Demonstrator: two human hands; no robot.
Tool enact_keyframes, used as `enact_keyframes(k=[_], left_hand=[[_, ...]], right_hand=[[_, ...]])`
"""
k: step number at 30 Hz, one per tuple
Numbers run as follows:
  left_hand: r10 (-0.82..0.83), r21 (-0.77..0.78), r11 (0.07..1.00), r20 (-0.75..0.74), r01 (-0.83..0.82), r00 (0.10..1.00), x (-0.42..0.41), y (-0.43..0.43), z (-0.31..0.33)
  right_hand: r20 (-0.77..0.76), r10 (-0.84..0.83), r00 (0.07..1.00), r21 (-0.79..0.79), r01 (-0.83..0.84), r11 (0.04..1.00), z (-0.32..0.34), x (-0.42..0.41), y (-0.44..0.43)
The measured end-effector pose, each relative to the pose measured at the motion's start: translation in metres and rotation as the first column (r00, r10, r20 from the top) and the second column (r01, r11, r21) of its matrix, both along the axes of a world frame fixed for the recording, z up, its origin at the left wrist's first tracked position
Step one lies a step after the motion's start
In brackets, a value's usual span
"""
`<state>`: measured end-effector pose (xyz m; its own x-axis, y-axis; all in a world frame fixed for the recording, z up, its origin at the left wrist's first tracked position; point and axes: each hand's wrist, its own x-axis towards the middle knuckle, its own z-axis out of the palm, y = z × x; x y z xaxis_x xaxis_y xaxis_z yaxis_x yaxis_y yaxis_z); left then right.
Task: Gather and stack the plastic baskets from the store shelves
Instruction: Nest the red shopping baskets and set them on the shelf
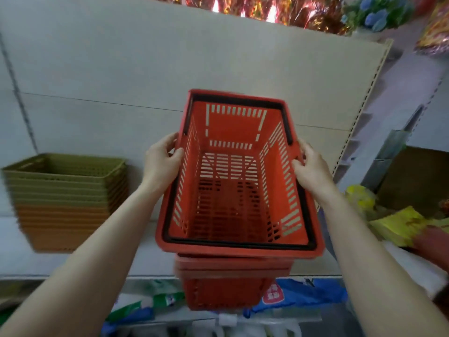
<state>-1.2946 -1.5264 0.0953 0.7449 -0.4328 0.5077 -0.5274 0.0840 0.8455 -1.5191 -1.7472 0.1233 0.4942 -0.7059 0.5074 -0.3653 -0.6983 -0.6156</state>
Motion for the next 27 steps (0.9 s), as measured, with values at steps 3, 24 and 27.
enact_keyframes(k=[3, 24, 27], left_hand=[[0.026, 0.090, 0.996, -0.062, -0.020, 0.998, -0.001, -0.004, -0.027], [0.165, 0.440, 0.896, -0.210, -0.058, 0.964, -0.028, 0.004, -0.142], [0.127, 0.417, 0.909, -0.310, 0.015, 0.942, -0.037, 0.009, -0.147]], right_hand=[[-0.049, 0.012, 0.999, 0.182, -0.003, 0.983, -0.018, 0.003, -0.010], [-0.237, 0.157, 0.959, 0.496, -0.020, 0.868, -0.163, 0.011, -0.033], [-0.200, 0.188, 0.961, 0.553, -0.048, 0.832, -0.164, 0.012, -0.040]])
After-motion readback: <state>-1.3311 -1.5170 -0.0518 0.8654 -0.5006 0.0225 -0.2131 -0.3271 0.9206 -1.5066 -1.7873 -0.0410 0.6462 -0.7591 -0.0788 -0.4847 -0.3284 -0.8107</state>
